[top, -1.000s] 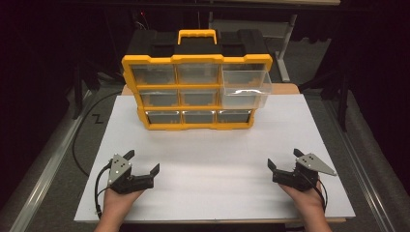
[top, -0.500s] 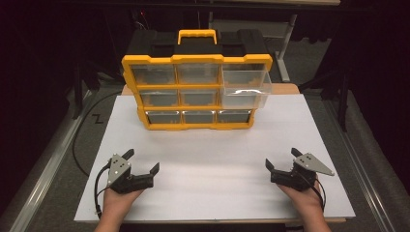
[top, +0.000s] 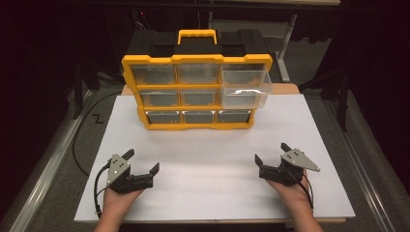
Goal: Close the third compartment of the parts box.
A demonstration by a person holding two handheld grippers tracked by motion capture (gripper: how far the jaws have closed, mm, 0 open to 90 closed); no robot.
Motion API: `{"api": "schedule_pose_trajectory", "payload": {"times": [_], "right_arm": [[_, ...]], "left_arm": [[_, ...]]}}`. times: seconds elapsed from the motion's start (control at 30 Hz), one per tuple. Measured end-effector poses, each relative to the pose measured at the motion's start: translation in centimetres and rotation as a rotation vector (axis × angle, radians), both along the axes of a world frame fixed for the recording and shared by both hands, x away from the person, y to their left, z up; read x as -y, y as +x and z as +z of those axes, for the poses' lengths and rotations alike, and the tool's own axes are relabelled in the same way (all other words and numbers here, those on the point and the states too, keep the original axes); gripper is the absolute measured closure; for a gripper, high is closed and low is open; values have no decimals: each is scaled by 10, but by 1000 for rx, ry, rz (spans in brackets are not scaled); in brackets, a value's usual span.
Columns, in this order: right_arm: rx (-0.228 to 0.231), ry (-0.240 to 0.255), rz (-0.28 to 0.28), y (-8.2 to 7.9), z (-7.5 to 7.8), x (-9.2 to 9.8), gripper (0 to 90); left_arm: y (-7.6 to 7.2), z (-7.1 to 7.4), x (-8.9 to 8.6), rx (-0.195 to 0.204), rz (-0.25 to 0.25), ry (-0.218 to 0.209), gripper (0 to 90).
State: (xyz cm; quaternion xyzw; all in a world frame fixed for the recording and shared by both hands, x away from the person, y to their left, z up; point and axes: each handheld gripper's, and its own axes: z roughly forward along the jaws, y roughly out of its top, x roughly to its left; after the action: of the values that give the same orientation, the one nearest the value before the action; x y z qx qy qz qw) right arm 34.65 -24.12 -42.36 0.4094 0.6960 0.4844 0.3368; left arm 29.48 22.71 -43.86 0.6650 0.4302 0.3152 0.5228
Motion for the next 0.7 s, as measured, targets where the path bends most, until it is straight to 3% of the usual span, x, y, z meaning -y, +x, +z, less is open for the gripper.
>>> {"api": "schedule_pose_trajectory", "payload": {"times": [0.3,0.57,0.7], "right_arm": [[-15,-30,13,12,1,-19,12],[-27,17,19,26,1,-27,29],[-41,12,17,35,1,-28,35]], "left_arm": [[0,0,1,-1,-4,4,3],[0,-1,2,-7,-5,10,3],[0,-2,3,-9,-7,15,2]]}}
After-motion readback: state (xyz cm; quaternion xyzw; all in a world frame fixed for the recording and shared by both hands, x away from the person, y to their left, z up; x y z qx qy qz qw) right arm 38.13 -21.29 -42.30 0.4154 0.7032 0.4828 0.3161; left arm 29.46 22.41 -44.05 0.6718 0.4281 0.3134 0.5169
